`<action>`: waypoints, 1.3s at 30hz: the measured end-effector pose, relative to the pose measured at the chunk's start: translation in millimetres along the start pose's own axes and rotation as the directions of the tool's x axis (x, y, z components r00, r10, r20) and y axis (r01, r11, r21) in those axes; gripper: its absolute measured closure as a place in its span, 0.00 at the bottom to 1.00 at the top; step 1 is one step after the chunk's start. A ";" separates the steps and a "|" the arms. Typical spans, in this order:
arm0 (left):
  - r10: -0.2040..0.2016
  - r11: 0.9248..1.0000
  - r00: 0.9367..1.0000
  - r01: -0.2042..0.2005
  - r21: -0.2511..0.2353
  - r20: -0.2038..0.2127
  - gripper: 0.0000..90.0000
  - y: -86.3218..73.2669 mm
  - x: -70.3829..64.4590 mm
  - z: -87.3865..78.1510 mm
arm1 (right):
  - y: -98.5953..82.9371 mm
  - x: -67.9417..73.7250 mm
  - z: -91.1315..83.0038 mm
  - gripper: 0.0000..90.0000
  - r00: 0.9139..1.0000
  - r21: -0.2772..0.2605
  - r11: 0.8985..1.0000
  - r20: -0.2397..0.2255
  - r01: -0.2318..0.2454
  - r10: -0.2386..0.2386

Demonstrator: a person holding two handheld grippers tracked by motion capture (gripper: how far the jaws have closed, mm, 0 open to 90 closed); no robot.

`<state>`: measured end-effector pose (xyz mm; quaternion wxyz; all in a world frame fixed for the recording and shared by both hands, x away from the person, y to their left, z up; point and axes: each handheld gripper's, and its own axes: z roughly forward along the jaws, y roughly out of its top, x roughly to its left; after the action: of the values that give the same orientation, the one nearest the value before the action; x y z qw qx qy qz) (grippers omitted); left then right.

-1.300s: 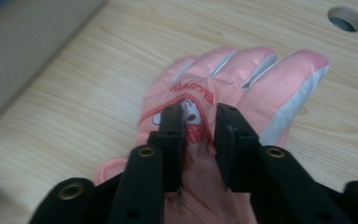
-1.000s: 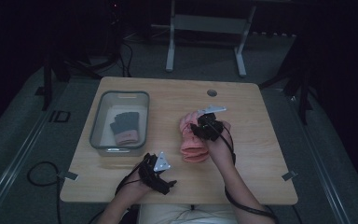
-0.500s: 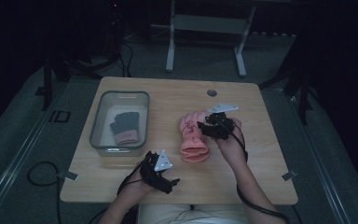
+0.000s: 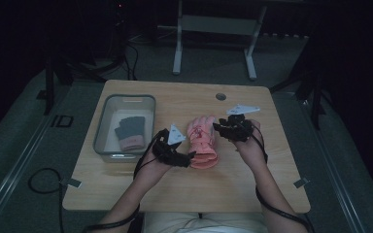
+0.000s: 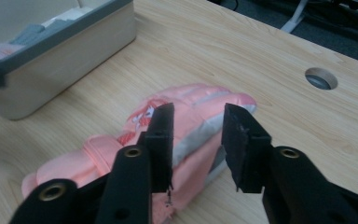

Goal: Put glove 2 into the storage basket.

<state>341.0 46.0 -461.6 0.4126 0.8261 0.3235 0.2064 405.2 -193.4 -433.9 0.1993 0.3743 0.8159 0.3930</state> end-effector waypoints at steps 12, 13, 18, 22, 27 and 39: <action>-0.138 0.986 0.990 0.141 0.094 -0.034 0.31 28.7 37.9 47.7 | 1.1 3.9 48.5 0.59 0.995 0.075 0.992 0.037 -0.099 0.096; -0.134 0.983 0.990 0.137 0.120 -0.029 0.29 28.7 39.4 52.6 | -2.3 2.5 51.2 0.57 0.994 0.092 0.990 0.030 -0.111 0.108; -0.165 0.967 0.986 0.160 0.198 0.012 0.20 23.5 42.3 74.2 | -23.5 -4.7 62.0 0.53 0.992 0.197 0.973 -0.001 -0.123 0.126; -0.260 0.942 0.964 0.240 0.233 0.054 0.19 15.2 49.2 90.6 | -37.1 -16.5 66.6 0.53 0.982 0.274 0.947 -0.037 -0.167 0.184; -0.410 0.889 0.907 0.374 0.263 0.096 0.20 1.0 60.7 108.4 | -43.1 -20.8 69.7 0.52 0.981 0.284 0.945 -0.057 -0.162 0.185; -0.615 0.783 0.755 0.549 0.293 0.230 0.51 -28.0 64.1 131.1 | -55.9 -29.8 82.0 0.57 0.937 0.295 0.920 -0.153 -0.259 0.314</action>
<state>455.7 31.9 -555.0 0.4138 0.7436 0.5154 -0.1013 449.7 -199.0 -527.3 0.0044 0.4729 0.8136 0.3382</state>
